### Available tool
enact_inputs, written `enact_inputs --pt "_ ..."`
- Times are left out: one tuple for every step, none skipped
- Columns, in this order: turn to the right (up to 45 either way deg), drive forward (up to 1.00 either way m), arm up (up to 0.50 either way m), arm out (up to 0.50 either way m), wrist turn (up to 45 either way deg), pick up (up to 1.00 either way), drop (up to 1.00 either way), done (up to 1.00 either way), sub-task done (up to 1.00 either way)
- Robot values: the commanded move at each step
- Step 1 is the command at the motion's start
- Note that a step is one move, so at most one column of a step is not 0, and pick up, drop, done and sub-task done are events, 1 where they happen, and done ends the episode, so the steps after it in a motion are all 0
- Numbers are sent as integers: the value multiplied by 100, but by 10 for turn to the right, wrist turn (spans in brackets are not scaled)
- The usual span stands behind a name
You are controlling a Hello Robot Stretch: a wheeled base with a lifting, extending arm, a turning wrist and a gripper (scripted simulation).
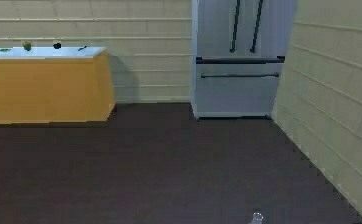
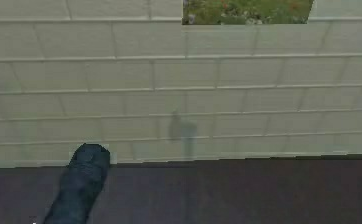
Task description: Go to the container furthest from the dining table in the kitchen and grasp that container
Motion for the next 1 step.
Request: enact_inputs --pt "-450 0 0 0 0 0 0 0 0"
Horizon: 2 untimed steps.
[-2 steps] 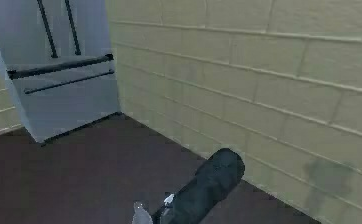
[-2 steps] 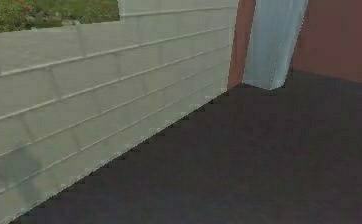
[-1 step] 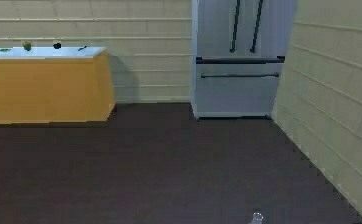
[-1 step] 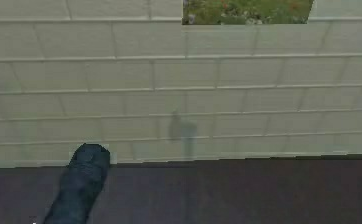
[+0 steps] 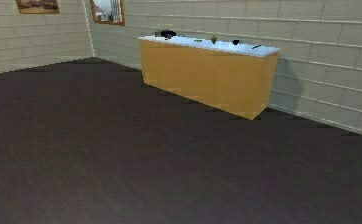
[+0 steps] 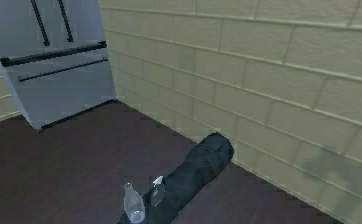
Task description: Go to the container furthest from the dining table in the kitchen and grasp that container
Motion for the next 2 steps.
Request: enact_inputs --pt "0 0 42 0 0 0 0 0 0" --pt "0 0 0 50 0 0 0 0 0"
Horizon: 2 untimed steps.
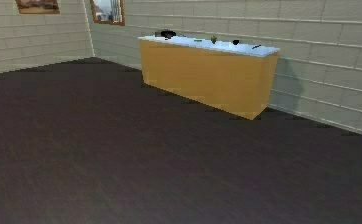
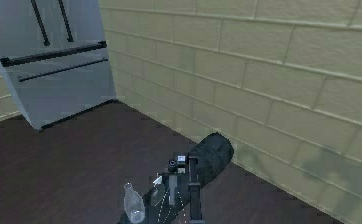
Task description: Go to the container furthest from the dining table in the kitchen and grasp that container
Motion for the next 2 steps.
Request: enact_inputs --pt "0 0 0 0 450 0 0 0 0" --pt "0 0 0 0 450 0 0 0 0"
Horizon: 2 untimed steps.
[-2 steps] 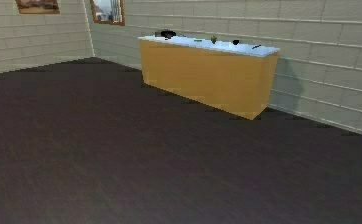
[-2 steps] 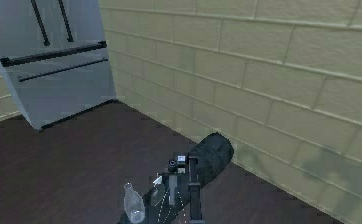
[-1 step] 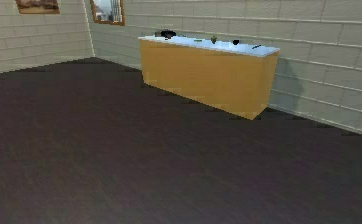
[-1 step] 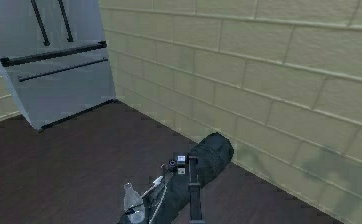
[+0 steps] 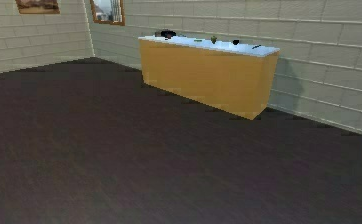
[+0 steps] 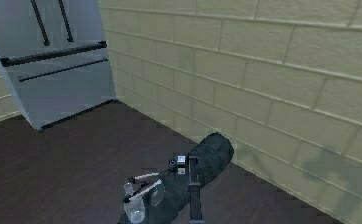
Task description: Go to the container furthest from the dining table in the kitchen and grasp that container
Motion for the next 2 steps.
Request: enact_inputs --pt "0 0 0 0 450 0 0 0 0" --pt "0 0 -30 0 0 0 0 0 0"
